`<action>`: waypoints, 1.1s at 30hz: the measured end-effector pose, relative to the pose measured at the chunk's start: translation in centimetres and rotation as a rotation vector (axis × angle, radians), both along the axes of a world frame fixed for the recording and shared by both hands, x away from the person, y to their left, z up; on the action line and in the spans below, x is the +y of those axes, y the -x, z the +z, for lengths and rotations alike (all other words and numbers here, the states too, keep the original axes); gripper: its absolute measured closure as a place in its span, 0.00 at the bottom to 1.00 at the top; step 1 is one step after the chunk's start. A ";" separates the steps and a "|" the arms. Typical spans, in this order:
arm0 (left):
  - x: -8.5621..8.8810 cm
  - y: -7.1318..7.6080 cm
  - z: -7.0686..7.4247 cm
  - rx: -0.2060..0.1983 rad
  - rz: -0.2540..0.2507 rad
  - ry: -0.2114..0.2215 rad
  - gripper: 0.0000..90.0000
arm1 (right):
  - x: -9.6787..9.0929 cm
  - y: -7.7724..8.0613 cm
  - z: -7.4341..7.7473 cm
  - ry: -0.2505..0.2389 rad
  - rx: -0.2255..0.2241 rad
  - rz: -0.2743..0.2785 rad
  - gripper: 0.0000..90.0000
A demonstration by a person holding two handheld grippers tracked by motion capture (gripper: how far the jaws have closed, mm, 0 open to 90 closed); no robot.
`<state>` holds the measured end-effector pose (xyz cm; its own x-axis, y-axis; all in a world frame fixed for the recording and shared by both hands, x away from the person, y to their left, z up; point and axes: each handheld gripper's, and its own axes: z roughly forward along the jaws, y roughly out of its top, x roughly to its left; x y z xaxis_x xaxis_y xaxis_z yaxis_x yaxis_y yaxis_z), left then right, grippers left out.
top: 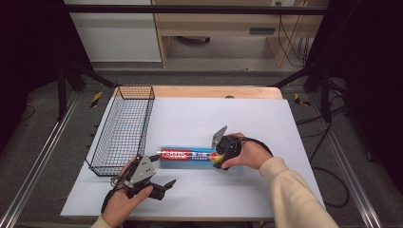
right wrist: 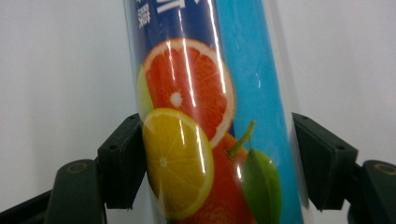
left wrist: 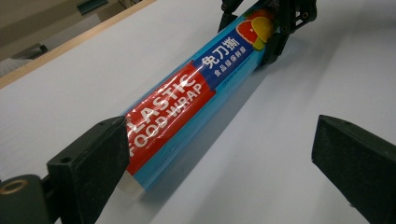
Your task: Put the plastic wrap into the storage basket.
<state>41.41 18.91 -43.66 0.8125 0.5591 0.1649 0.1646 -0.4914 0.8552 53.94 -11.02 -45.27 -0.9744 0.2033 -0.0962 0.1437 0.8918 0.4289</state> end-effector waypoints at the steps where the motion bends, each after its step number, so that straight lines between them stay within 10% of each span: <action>1: 0.0 0.0 0.0 0.000 0.000 0.000 0.05 | 0.0 0.0 0.0 0.000 0.000 0.000 0.30; 9: -0.3 -0.2 0.2 0.006 -0.011 -0.006 0.05 | 0.4 -0.1 -0.1 0.042 0.021 -0.021 0.30; 19: -0.5 -0.6 1.5 -0.006 -0.026 -0.025 0.06 | 0.4 1.3 0.2 0.044 -0.096 0.020 0.34; 25: -0.9 -2.2 3.5 -0.037 -0.063 -0.118 0.06 | -0.9 2.2 2.4 -0.015 -0.170 0.009 0.34; 33: -4.6 -5.1 7.1 -0.113 -0.226 -0.275 0.05 | -2.7 3.2 6.3 0.068 -0.232 0.020 0.34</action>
